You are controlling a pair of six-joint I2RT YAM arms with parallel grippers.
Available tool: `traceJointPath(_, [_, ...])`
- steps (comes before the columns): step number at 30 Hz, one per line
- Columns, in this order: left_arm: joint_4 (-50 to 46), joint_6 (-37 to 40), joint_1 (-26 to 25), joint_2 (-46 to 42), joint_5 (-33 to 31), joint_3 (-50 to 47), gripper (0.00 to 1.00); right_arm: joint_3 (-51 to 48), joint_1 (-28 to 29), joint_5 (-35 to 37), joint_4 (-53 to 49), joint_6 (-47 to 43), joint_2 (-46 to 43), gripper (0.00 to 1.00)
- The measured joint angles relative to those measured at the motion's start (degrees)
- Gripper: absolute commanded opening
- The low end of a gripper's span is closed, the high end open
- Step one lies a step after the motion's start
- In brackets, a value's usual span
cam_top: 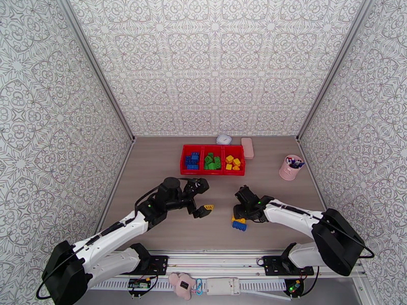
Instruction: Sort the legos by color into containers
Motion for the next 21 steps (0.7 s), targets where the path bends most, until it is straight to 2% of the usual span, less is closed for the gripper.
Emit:
traceJointPath(12, [0.00,0.17,0.22,0.00,0.00,0.00,1.00,4.09,-0.02,3.17,-2.78,-3.63,4.55,0.28])
traceJointPath(17, [-0.02,0.35,0.26,0.00,0.02,0.00,1.00,4.11,0.00,3.56,-2.99,-3.89,4.15,0.20])
traceJointPath(21, [-0.02,0.44,0.28,-0.02,0.37,0.00,1.00,4.46,0.00,3.61,-3.15,-3.89,1.55,0.18])
